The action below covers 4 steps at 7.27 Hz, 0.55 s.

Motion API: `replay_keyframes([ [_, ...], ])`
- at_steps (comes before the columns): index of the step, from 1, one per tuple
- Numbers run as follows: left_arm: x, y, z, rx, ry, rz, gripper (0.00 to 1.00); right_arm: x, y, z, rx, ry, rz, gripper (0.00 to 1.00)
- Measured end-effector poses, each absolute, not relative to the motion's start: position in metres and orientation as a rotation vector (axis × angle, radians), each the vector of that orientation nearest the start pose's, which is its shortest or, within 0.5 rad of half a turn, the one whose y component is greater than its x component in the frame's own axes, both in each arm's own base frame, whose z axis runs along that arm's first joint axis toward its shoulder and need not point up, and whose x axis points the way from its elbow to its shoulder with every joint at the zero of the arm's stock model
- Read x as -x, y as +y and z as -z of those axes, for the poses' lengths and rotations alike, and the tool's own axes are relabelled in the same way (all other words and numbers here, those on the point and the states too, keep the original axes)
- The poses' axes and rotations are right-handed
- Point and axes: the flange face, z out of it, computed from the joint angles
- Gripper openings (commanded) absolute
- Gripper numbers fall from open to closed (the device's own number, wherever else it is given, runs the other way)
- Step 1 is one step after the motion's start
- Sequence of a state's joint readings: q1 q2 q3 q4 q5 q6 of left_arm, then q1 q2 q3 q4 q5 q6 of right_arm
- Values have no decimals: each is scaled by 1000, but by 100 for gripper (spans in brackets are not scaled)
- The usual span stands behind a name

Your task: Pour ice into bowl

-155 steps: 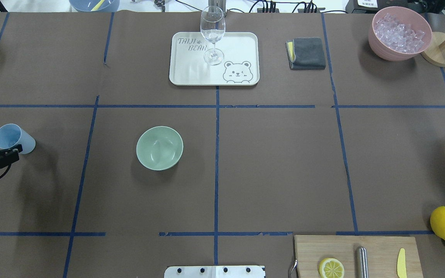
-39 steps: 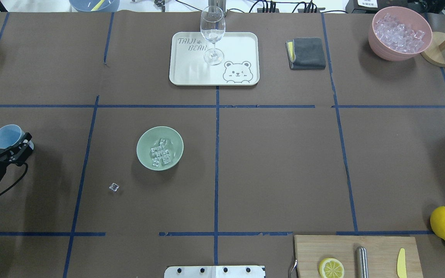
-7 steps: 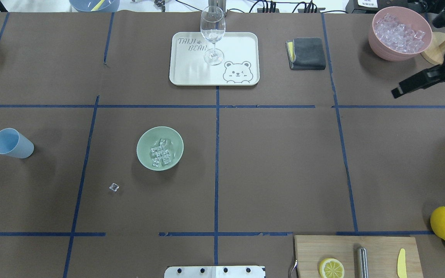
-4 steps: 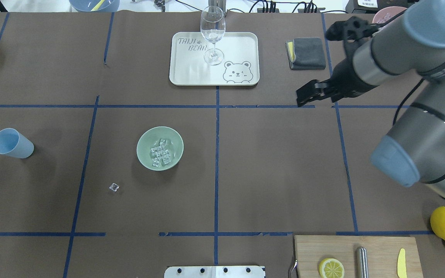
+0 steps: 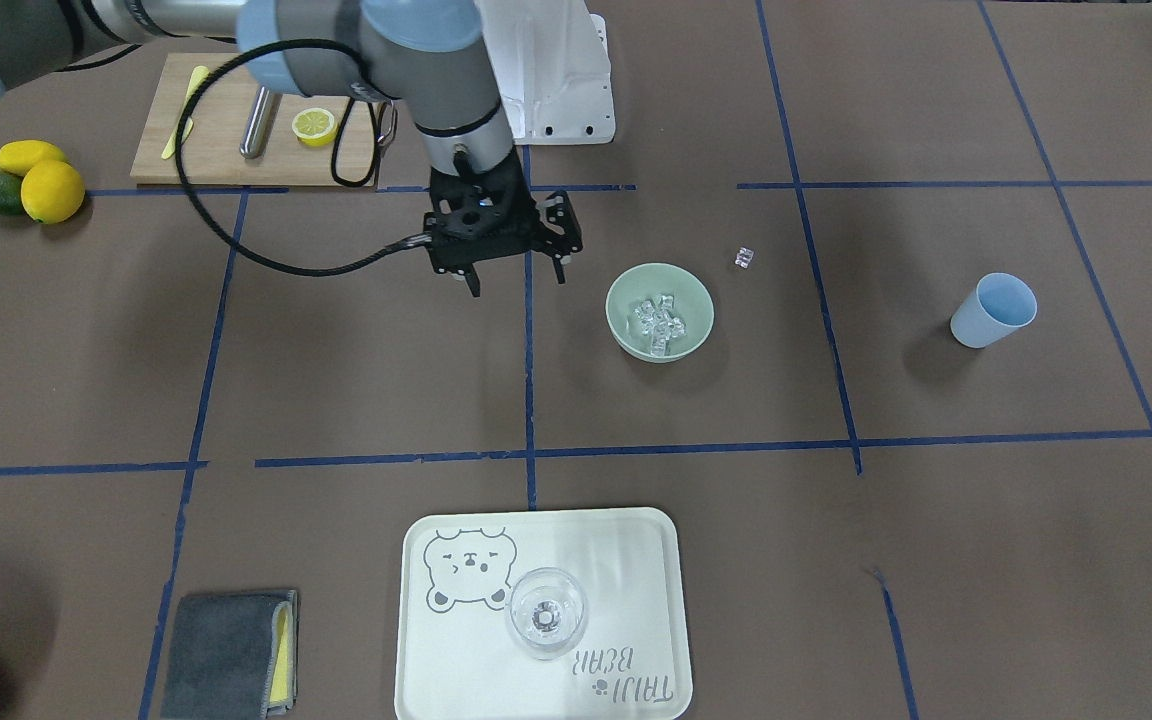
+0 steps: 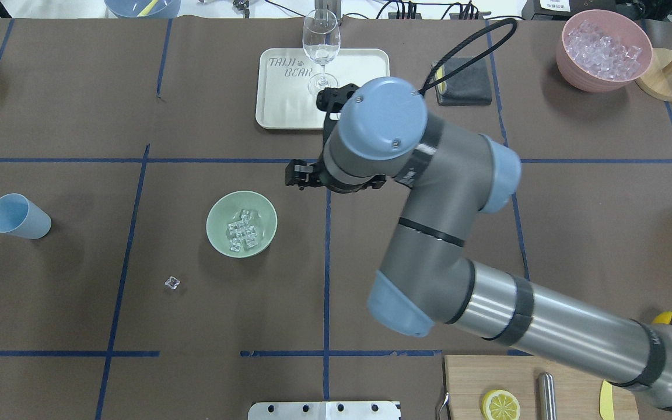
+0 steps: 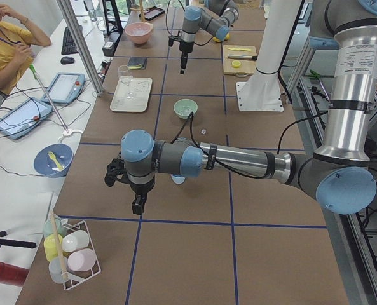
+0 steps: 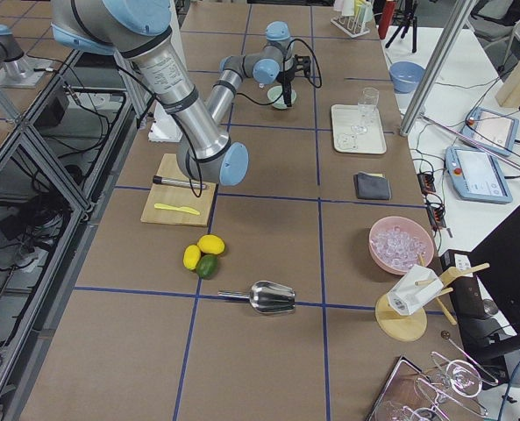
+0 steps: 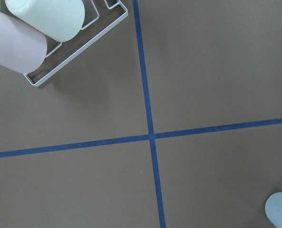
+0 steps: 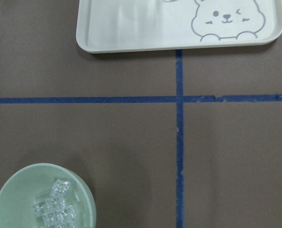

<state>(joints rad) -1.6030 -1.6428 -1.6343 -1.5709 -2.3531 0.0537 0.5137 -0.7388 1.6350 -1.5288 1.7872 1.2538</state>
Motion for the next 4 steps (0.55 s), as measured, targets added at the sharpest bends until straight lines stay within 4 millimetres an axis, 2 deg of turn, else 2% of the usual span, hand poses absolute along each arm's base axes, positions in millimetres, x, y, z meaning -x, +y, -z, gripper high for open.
replay_keyframes([
  [1,80,-525,-590,-165,775,-74,100,586,-438,-114,-175,-906,-83,100],
  [2,80,-526,-589,-167,776,-75,100,612,-439,-111,-160,-879,-80,99],
  [3,80,-526,-589,-168,776,-76,100,634,-442,-109,-155,-859,-79,94],
  [4,80,-526,-589,-168,776,-77,100,653,-444,-112,-165,-859,-76,84],
])
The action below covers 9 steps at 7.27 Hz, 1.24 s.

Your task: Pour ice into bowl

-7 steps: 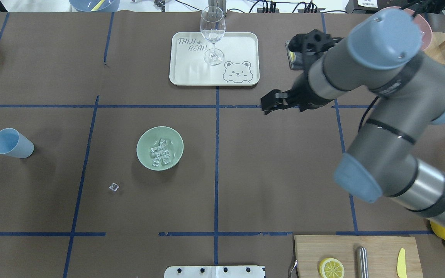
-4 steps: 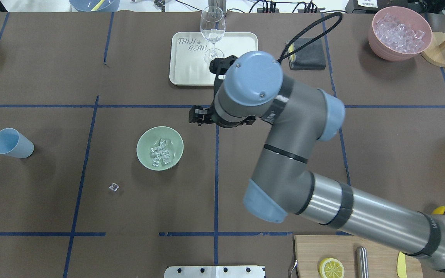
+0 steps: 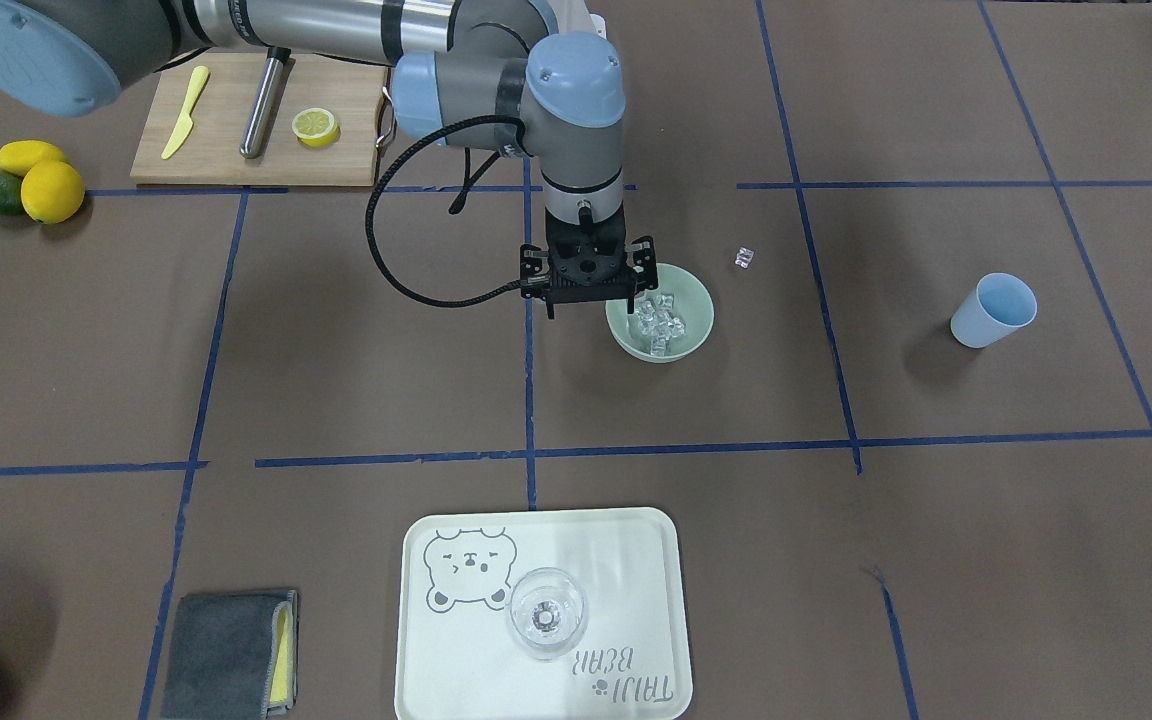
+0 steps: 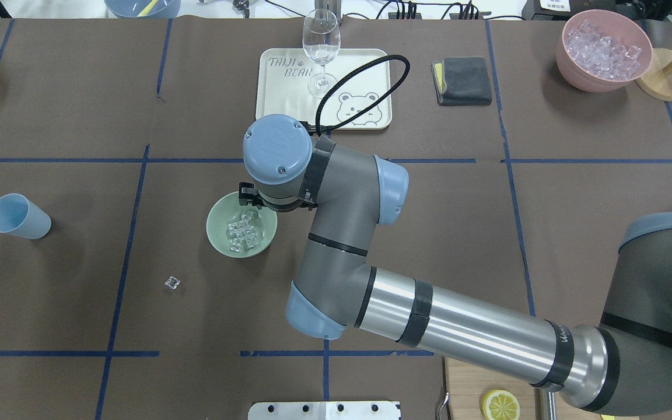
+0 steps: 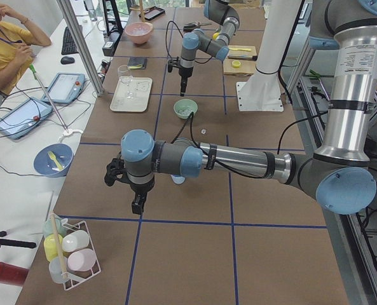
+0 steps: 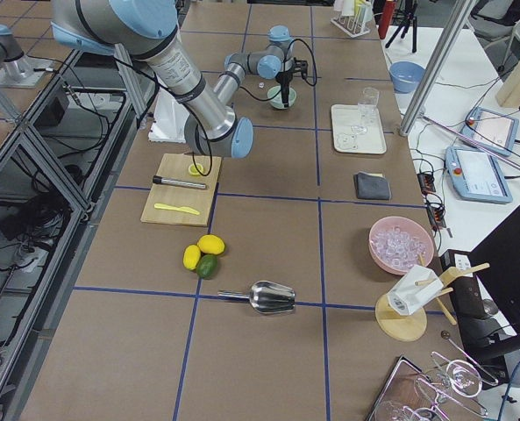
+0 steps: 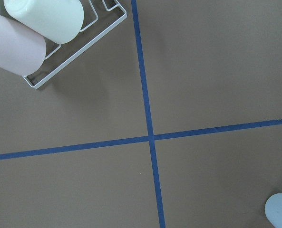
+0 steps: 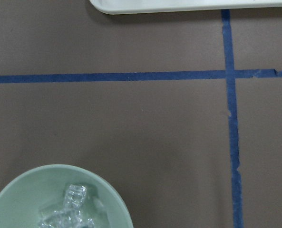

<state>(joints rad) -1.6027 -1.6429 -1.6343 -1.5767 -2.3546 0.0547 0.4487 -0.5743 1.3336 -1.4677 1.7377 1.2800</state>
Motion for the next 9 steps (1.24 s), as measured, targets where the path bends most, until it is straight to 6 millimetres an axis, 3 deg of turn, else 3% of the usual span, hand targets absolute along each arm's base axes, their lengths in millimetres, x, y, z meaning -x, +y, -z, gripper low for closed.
replay_keyframes([
  [2,79,-526,-589,-170,776,-79,100,677,-446,-120,-188,-874,-67,17],
  [3,79,-526,-589,-174,776,-81,100,682,-446,-122,-190,-876,-62,0],
  [7,79,-526,-589,-177,776,-83,100,685,-442,-122,-189,-876,-40,0],
  [9,79,-526,-589,-177,776,-82,100,675,-444,-112,-192,-901,-24,0],
])
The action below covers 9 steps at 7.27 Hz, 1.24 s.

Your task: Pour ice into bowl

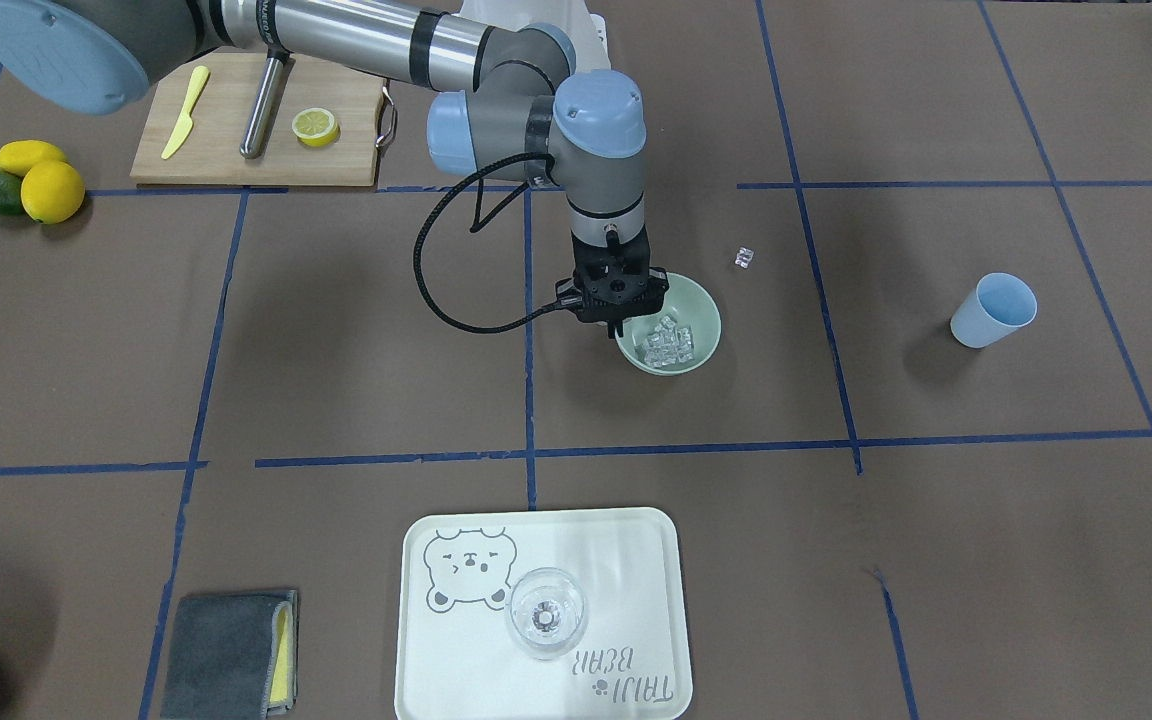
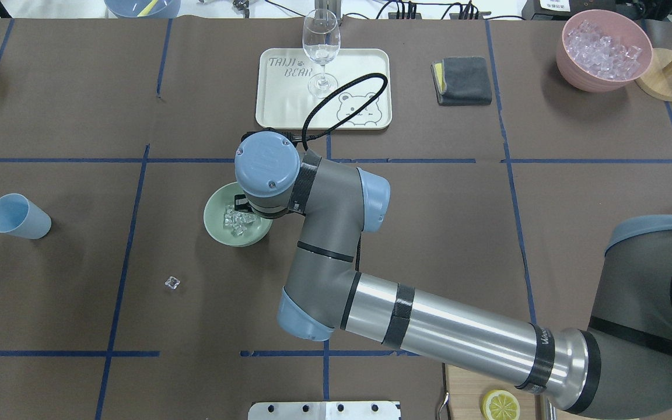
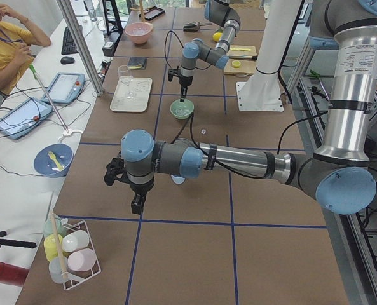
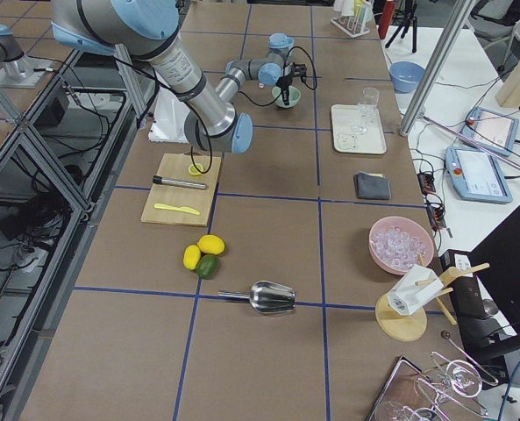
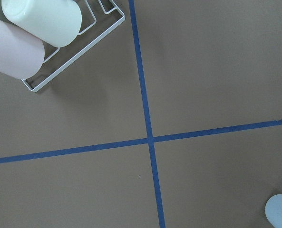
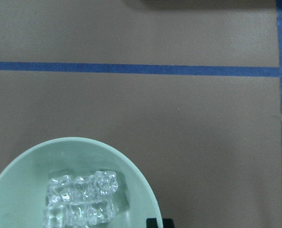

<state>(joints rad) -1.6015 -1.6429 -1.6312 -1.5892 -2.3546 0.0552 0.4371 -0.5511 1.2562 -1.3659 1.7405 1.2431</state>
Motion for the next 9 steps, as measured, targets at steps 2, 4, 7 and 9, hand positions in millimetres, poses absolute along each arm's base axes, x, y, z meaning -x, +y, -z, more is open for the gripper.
replay_keyframes([
  [2,79,-526,-590,-175,776,-82,100,637,-457,-102,-171,-965,-22,0],
  [4,79,-526,-590,-174,776,-82,100,570,-468,-127,-195,-1005,-53,0],
  [7,79,-526,-591,-173,776,-81,100,469,-483,-193,-224,-1000,-45,0],
  [9,79,-526,-590,-175,776,-82,100,391,-480,-273,-228,-946,14,0],
])
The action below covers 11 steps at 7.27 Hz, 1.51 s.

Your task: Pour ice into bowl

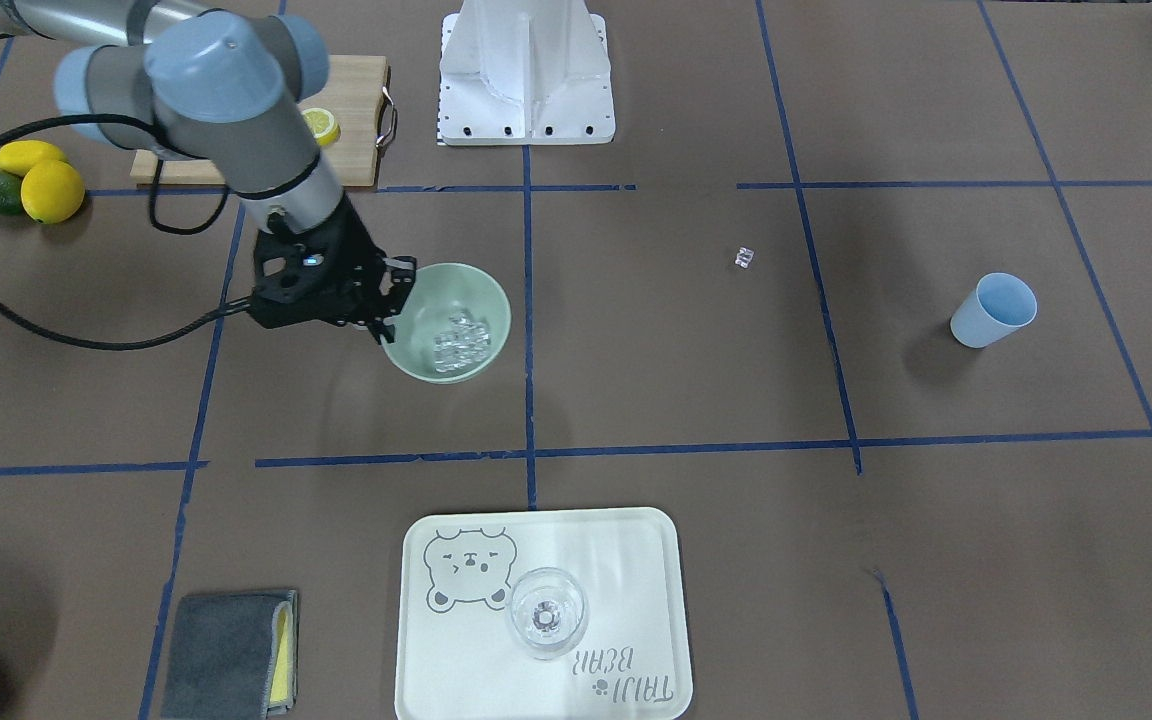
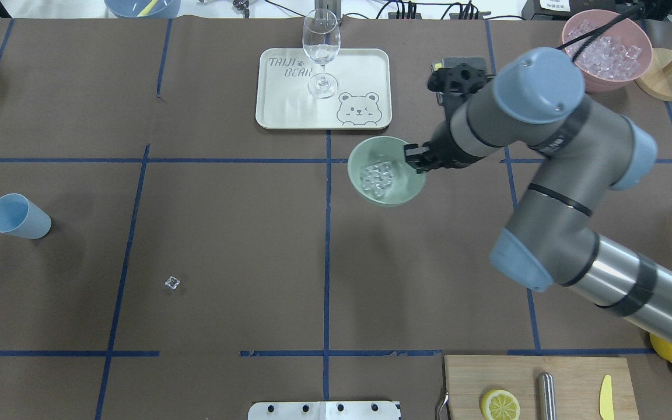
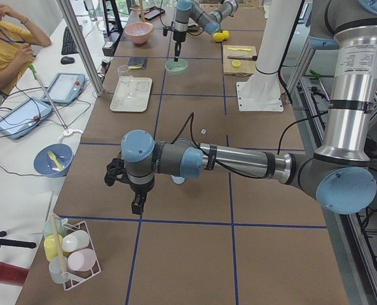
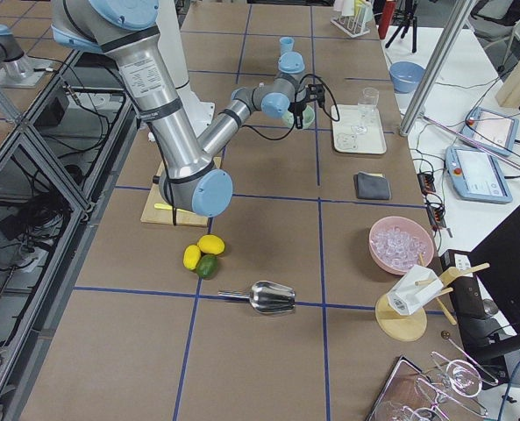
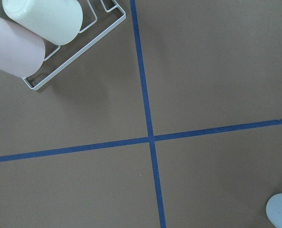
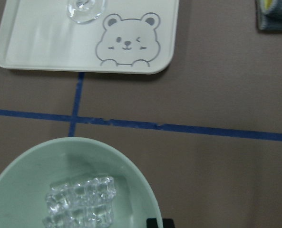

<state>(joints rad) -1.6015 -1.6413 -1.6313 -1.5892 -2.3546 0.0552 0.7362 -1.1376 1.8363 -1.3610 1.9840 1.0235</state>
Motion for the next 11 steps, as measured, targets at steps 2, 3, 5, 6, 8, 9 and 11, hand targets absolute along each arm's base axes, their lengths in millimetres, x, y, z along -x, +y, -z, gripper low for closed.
replay_keyframes([
  [2,79,-526,-590,-176,776,-82,100,327,-465,-342,-243,-904,37,0],
  [3,79,-526,-590,-176,776,-82,100,300,-453,-382,-246,-913,40,0],
  [5,79,-526,-590,-176,776,-82,100,239,-425,-459,-244,-920,55,0],
  [6,79,-526,-590,-176,776,-82,100,211,-419,-492,-244,-905,76,0],
  [8,79,-526,-590,-177,776,-83,100,178,-417,-554,-242,-888,101,0],
  [9,79,-526,-590,-177,776,-84,100,172,-417,-581,-250,-892,105,0],
  [11,79,-526,-590,-177,775,-84,100,167,-415,-612,-256,-899,107,6],
])
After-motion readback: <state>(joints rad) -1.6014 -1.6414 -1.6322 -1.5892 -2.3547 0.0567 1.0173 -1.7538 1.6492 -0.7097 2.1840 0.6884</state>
